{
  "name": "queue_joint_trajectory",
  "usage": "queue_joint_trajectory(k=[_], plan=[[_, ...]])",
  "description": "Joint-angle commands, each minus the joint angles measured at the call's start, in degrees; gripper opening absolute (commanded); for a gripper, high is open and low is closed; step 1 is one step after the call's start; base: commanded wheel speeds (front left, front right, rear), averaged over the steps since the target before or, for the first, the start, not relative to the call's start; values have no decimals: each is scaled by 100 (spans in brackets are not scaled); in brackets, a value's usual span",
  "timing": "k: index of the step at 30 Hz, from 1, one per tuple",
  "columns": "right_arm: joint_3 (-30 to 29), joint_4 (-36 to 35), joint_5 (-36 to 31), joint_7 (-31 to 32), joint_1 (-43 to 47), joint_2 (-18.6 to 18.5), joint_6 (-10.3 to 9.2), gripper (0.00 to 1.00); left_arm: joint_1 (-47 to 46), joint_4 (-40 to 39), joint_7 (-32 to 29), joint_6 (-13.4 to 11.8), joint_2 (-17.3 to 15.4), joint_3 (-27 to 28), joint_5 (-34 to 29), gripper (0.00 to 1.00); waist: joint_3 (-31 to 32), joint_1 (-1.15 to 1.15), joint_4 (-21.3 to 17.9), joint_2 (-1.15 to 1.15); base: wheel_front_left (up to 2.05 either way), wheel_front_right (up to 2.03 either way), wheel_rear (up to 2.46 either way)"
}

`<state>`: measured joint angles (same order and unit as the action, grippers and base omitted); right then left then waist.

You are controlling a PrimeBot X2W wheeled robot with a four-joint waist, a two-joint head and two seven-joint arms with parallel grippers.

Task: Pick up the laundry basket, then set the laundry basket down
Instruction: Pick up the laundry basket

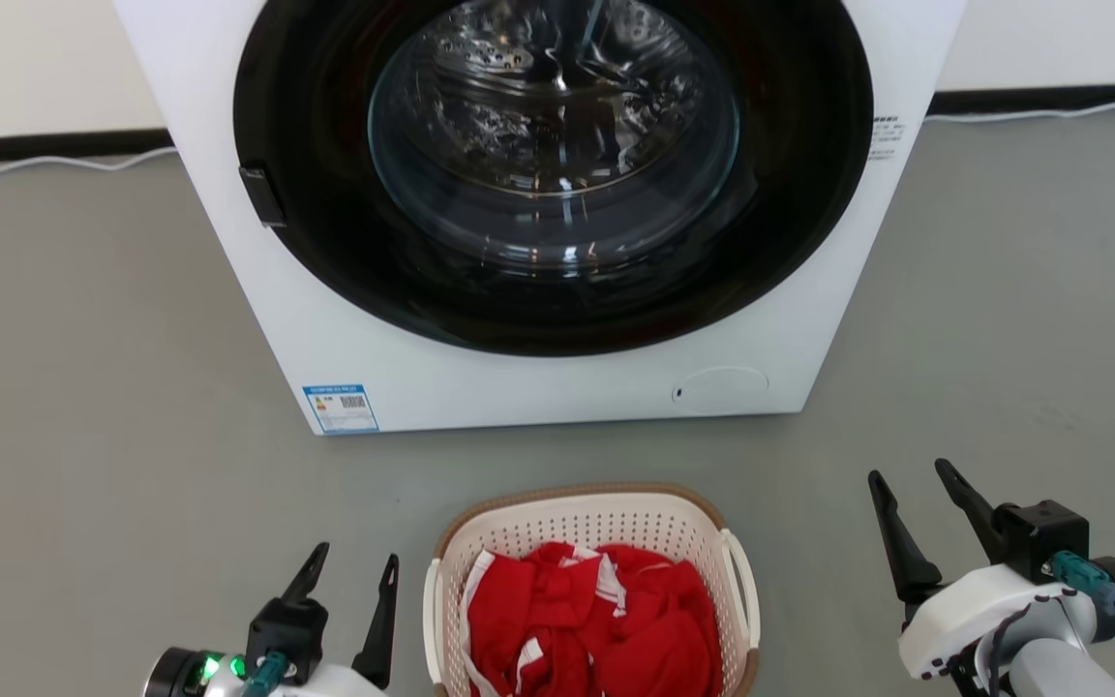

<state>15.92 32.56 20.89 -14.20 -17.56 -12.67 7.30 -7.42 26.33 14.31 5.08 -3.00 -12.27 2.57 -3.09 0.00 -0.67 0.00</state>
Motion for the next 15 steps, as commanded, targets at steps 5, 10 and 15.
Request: queue_joint_trajectory(k=[5, 10, 15], plan=[[36, -180, -50, -80, -228, -32, 19, 100, -391, -143, 69, 33, -31, 207, 94, 100, -297, 0, -15, 0, 0, 0, 0], [-2, -232, -36, -80, -372, -16, 19, 100, -564, -152, 69, 42, -3, 174, 190, 100, -702, 0, -23, 0, 0, 0, 0], [-10, -266, -48, -80, -488, 4, 19, 100, -716, -156, 69, 26, 6, 130, 246, 100, -1006, 0, -4, 0, 0, 0, 0]])
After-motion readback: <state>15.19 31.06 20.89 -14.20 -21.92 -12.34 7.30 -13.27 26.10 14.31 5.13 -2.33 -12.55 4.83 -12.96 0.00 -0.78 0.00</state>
